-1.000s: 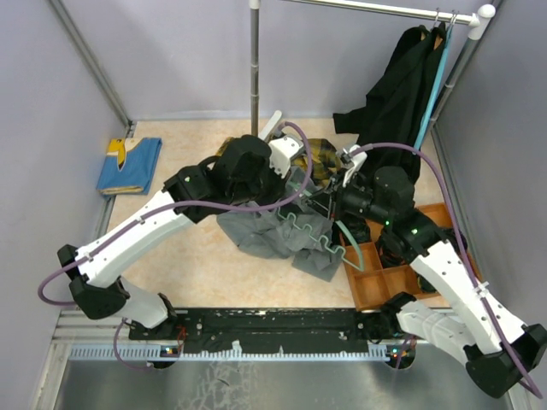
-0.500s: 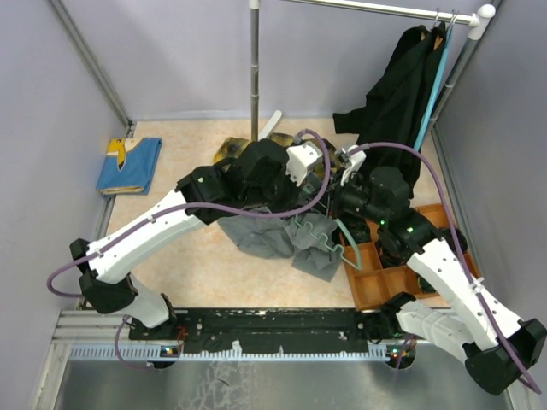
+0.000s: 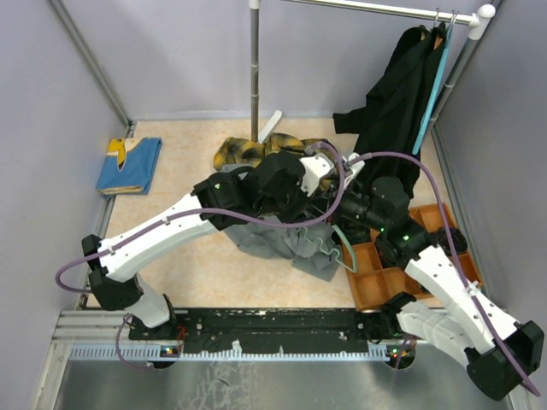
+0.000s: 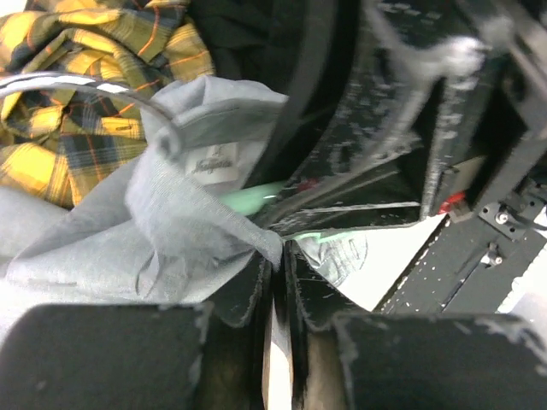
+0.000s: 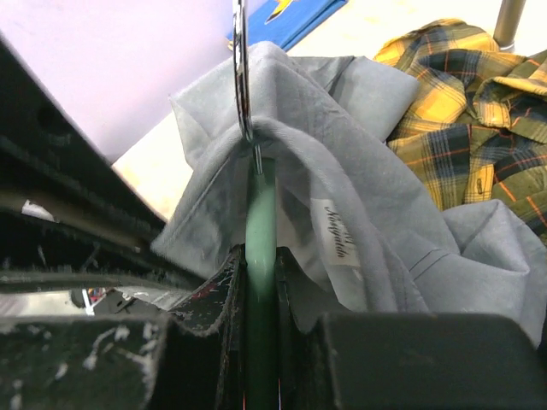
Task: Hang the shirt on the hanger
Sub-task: Hang the shirt on the hanger.
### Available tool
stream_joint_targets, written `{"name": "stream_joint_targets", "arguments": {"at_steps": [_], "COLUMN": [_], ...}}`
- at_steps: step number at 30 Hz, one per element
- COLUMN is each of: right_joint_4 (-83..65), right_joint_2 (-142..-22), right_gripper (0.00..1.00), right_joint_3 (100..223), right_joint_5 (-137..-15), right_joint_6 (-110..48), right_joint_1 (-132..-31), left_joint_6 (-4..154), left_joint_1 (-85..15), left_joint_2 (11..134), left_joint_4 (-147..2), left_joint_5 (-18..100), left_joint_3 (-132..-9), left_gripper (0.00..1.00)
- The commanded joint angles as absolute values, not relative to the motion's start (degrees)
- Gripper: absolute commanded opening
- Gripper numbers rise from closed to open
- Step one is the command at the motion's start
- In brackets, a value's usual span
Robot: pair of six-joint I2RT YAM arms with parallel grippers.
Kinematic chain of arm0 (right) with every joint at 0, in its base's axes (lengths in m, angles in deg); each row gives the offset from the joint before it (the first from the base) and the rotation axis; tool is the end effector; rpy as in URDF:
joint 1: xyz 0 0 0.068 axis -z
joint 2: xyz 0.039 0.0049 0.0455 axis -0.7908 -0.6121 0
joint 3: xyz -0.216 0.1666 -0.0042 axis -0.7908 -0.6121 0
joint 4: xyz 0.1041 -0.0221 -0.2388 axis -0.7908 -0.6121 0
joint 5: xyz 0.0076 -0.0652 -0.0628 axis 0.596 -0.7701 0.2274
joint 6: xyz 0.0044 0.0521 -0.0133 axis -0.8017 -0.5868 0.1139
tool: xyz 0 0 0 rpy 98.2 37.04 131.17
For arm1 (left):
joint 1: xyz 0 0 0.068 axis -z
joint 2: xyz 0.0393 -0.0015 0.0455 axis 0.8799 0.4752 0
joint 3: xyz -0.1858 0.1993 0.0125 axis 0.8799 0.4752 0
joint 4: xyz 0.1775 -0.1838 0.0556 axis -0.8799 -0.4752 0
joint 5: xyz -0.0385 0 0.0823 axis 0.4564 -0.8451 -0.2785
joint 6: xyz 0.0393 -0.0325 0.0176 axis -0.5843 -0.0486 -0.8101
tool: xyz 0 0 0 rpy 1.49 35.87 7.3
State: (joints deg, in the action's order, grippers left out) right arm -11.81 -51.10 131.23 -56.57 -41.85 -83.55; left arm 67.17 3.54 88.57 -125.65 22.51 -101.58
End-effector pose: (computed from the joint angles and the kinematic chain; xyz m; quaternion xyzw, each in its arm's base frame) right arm 0.1667 0.1199 0.3396 -0.2366 0.7144 0.4228 0.5049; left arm 0.1476 -0.3042 0.4186 0.4285 0.7906 -0.1778 0.3997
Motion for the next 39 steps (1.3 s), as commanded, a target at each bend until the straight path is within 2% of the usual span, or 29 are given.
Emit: {"name": "stream_joint_targets", "arguments": {"at_steps": [1, 2, 4, 8, 9, 10, 11, 20, 25, 31, 39], "right_joint_4": [0.3, 0.51, 0.82, -0.05, -1.28, -3.01, -5.06, -19.77, -22.86, -23.38, -23.85], "right_joint_2": [-45.76, -45.04, -43.48, -39.58, -38.71, -38.1, -37.6, -38.56, -39.94, -40.57, -40.42], "right_gripper": [0.0, 0.0, 0.0, 0.0, 0.0, 0.0, 0.0, 0.0, 0.0, 0.0, 0.0], "right_joint_3": [129.56, 129.16, 128.64, 129.09, 129.76, 130.76, 132.04, 144.88, 149.92, 152.47, 153.04], "right_joint_5": [-55.52, -56.49, -58.72, -63.74, -65.08, -66.47, -68.01, -70.76, -70.48, -68.65, -68.15], "right_joint_6": [-46.7, -47.86, -49.72, -51.88, -52.01, -51.99, -51.95, -50.98, -51.62, -52.67, -53.06], "right_joint_1": [-83.64, -83.68, -83.64, -83.65, -83.66, -83.65, -83.71, -83.64, -83.68, -83.64, -83.64], "left_joint_6": [68.98, 69.01, 69.05, 69.6, 69.72, 69.82, 70.07, 69.79, 68.45, 65.41, 65.79], "left_joint_1": [3.85, 3.85, 3.85, 3.85, 3.85, 3.85, 3.78, 3.84, 3.8, 3.35, -5.03], "left_joint_2": [84.63, 83.14, 79.31, 70.72, 68.68, 66.74, 64.86, 52.93, 52.04, 53.11, 53.19], "left_joint_4": [-123.25, -122.19, -119.88, -115.62, -115.14, -114.68, -114.24, -106.3, -97.67, -84.29, -72.0], "left_joint_5": [14.67, 14.32, 13.95, 11.1, 9.98, 8.93, 7.68, -4.03, -11.12, -26.22, -14.69], "left_joint_3": [-101.33, -99.96, -96.63, -90.27, -88.74, -87.3, -84.95, -66.36, -58.16, -51.08, -47.87], "left_gripper": [0.24, 0.34, 0.47, 0.64, 0.83, 0.94, 0.96, 0.99, 0.99, 0.97, 0.96]}}
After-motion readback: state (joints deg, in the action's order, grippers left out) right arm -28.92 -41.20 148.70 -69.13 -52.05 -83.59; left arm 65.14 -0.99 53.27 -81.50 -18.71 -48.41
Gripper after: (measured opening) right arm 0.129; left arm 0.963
